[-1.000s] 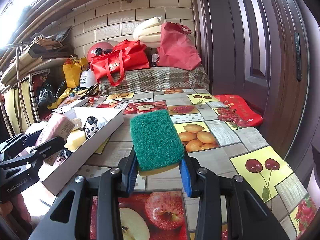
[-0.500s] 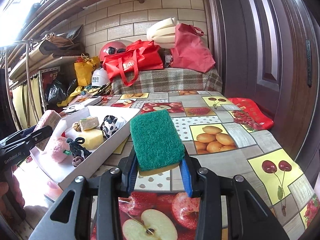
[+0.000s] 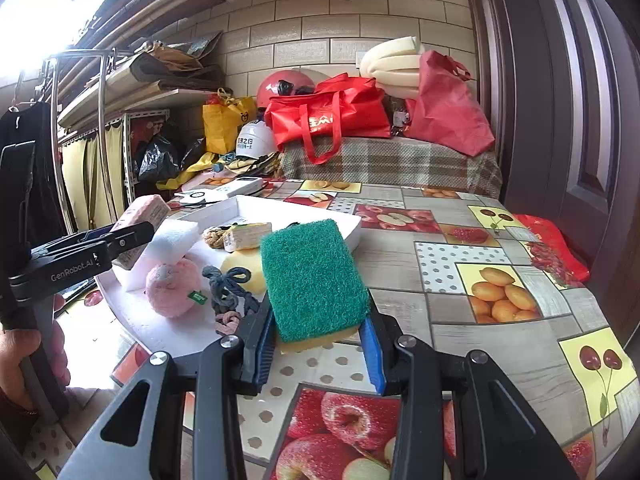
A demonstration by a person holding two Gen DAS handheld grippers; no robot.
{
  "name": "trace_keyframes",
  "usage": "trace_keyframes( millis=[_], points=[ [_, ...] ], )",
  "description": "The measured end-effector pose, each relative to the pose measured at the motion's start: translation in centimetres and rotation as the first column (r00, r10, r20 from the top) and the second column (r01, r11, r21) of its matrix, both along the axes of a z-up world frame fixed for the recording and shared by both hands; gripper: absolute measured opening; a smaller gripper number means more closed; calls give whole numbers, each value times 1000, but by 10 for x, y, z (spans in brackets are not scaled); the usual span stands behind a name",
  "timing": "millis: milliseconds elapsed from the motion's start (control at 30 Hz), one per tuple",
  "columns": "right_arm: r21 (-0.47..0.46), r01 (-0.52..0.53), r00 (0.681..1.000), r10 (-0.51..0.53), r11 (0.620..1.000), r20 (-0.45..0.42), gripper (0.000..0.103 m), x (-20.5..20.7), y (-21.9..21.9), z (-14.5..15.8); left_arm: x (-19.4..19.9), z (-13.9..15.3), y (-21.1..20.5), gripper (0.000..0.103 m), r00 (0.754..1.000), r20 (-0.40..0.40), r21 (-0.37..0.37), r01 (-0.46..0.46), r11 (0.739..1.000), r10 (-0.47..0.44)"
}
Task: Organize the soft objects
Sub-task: 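Carry the scrub sponge and pink tissue pack over the white box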
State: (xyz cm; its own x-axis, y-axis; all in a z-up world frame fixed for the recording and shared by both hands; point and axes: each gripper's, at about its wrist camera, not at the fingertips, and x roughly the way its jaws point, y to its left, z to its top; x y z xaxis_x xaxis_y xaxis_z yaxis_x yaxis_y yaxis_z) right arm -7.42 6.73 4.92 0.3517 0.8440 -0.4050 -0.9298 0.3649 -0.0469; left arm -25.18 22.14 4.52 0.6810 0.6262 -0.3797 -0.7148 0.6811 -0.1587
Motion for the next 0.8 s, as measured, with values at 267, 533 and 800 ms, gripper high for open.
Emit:
trace_keyframes(
  millis=[267,533,800],
  points=[
    [-19,-38,999,38,999,-20,38,-10,23,-2,4,-1,9,50,1000,-3,-14,-13,1000,13],
    [-51,-72,997,71,996,-8,38,-21,51,-4,15,1,20,50,998,-38,25,-43,999,44],
    [-55,-74,997,73,996,-14,38,-16,81,-5,32,2,29,50,996,-52,58,-64,996,67]
  ],
)
